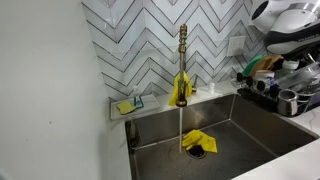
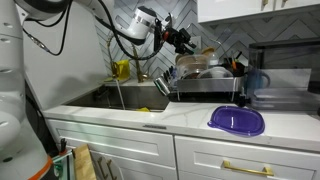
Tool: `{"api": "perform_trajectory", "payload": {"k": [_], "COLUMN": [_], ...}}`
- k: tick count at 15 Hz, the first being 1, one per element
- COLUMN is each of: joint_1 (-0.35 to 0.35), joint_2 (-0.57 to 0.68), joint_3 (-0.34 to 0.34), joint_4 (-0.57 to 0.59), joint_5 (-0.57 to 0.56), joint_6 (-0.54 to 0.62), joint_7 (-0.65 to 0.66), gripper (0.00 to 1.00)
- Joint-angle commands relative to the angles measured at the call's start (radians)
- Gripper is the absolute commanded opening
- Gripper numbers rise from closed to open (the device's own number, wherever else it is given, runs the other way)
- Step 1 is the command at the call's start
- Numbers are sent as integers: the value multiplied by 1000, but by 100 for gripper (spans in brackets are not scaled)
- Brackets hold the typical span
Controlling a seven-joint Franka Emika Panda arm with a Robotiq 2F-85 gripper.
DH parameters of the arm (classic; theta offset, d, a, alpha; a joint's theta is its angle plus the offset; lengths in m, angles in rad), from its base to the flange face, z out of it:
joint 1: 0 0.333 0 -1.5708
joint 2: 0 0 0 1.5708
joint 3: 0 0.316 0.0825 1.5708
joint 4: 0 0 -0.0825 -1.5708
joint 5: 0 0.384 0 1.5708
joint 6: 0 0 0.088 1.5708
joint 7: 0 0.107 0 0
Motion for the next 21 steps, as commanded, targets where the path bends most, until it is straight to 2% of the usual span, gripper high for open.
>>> {"api": "perform_trajectory", "payload": {"k": [1, 4, 5, 12, 18, 21], "joint_1": [14, 20, 22, 65, 72, 80], "joint_2": [-23, -56, -72, -108, -30, 24], "joint_3": [7, 29, 40, 99, 108, 125], "joint_4": [42, 61, 62, 87, 108, 124], "joint_5": [51, 139, 186, 491, 787, 935], "joint_6": [-23, -11, 6, 84, 257, 271], "joint_7": [-70, -181, -234, -404, -523, -610], "gripper": [73, 98, 100, 100, 100, 100]}}
